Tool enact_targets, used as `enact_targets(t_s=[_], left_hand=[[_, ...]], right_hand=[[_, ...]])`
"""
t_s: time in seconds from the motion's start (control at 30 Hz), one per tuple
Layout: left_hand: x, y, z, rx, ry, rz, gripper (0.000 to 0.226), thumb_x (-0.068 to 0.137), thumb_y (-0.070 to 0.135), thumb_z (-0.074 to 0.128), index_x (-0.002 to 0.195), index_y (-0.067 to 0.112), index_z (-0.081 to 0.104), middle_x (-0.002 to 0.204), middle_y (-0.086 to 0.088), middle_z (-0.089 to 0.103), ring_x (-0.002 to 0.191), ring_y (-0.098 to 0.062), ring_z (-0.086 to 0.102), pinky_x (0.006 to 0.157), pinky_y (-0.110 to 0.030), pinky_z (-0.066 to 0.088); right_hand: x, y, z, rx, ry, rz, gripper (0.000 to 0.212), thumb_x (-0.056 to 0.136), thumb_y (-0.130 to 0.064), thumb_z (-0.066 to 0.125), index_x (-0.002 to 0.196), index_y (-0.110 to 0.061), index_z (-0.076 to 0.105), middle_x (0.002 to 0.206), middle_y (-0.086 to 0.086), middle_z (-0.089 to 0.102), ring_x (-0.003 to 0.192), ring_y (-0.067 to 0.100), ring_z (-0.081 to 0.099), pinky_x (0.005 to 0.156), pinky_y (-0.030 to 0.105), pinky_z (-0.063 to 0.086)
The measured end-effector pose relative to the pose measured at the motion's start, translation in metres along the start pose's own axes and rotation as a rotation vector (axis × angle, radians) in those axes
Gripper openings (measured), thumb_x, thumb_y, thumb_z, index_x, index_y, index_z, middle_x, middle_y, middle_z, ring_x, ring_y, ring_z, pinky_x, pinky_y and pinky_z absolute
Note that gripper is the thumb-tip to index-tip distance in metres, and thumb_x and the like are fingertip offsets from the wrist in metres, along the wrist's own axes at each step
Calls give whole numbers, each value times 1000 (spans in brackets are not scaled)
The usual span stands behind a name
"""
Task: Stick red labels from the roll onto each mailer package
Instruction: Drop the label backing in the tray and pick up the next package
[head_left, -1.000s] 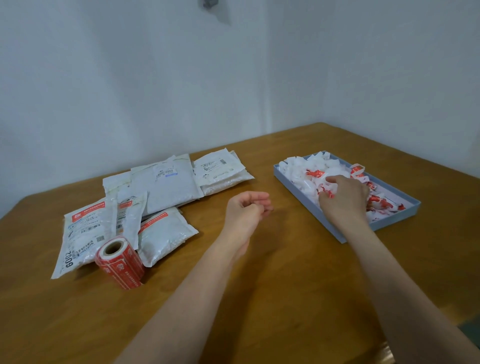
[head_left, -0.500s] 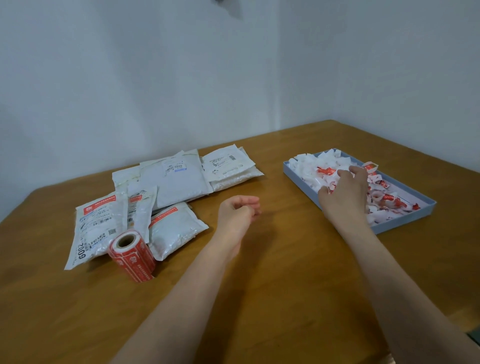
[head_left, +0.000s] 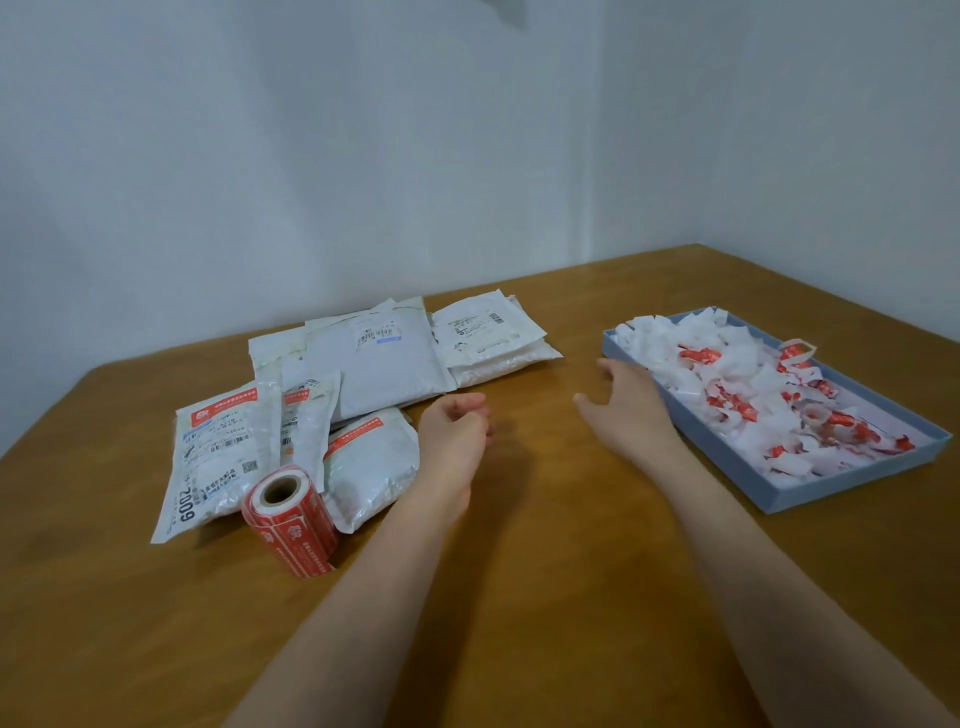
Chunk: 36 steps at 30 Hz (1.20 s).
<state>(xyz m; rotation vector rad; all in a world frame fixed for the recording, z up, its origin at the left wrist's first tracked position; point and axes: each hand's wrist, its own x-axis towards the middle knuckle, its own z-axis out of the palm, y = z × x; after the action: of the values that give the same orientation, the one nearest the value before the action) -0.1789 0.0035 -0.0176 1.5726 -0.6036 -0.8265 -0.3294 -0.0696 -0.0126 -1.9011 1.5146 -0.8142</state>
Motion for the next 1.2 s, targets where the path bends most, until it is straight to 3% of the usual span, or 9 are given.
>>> enact_targets(t_s=[0.23, 0.33, 0.4, 0.5, 0.67, 0.8, 0.9, 1.07, 1.2], left_hand=[[35, 5, 0, -25, 80, -50, 26, 93, 6, 51, 113, 20, 58, 115, -5, 59, 103, -19, 60, 91, -28, 51], [50, 8, 1, -54, 88, -76, 28, 92, 4, 47, 113, 21, 53, 110, -4, 58, 100, -19, 61, 87, -29, 53], [57, 10, 1, -93, 93, -88, 27, 93, 2, 44, 111, 22, 50, 108, -3, 57, 99, -19, 61, 91, -31, 53], [66, 8, -1, -133, 91, -105, 28, 94, 2, 42, 113, 20, 48, 109, -4, 56, 101, -20, 61, 94, -34, 53], [72, 1, -4, -138, 91, -113, 28, 95, 2, 40, 115, 19, 49, 106, -1, 54, 98, -19, 61, 93, -33, 54], [71, -1, -5, -126, 90, -126, 27, 95, 2, 40, 113, 20, 51, 102, -2, 56, 95, -19, 62, 93, -34, 54], [70, 0, -9, -134, 82, -139, 27, 95, 2, 41, 112, 18, 52, 103, -5, 56, 94, -21, 64, 93, -38, 54], [56, 3, -13, -138, 57, -133, 18, 100, 14, 43, 116, 18, 51, 102, -2, 58, 93, -20, 66, 91, -37, 55], [40, 9, -18, -128, 16, -109, 16, 102, 21, 43, 117, 20, 46, 103, 1, 57, 92, -18, 66, 91, -33, 55]], right_hand=[[26, -20, 43, 345, -153, 27, 62, 92, -20, 62, 147, -25, 34, 148, -6, 38, 114, 5, 48, 82, 21, 45], [39, -26, 57, 557, -184, 79, 65, 92, -15, 61, 148, -29, 32, 145, -8, 39, 112, 4, 47, 101, 31, 45], [47, -29, 67, 637, -192, 92, 67, 90, -14, 62, 147, -32, 33, 147, -8, 36, 123, 9, 45, 107, 39, 43], [57, -29, 78, 688, -180, 100, 68, 87, -13, 63, 145, -36, 36, 152, -8, 28, 134, 16, 38, 107, 42, 43], [66, -32, 86, 825, -204, 160, 69, 90, -2, 59, 148, -29, 32, 151, -4, 29, 130, 18, 42, 96, 32, 51], [72, -34, 86, 900, -222, 223, 71, 89, 1, 60, 150, -23, 31, 147, 0, 38, 120, 17, 52, 95, 34, 52], [72, -36, 83, 977, -228, 229, 68, 90, -2, 60, 150, -18, 32, 147, 3, 42, 122, 16, 52, 103, 37, 47], [58, -33, 62, 1305, -205, 212, 51, 90, -1, 59, 138, -12, 46, 136, 4, 57, 128, 15, 47, 118, 42, 22], [41, -16, 35, 1556, -152, 227, 38, 86, 0, 61, 121, -13, 56, 125, 7, 65, 123, 18, 55, 113, 48, 31]])
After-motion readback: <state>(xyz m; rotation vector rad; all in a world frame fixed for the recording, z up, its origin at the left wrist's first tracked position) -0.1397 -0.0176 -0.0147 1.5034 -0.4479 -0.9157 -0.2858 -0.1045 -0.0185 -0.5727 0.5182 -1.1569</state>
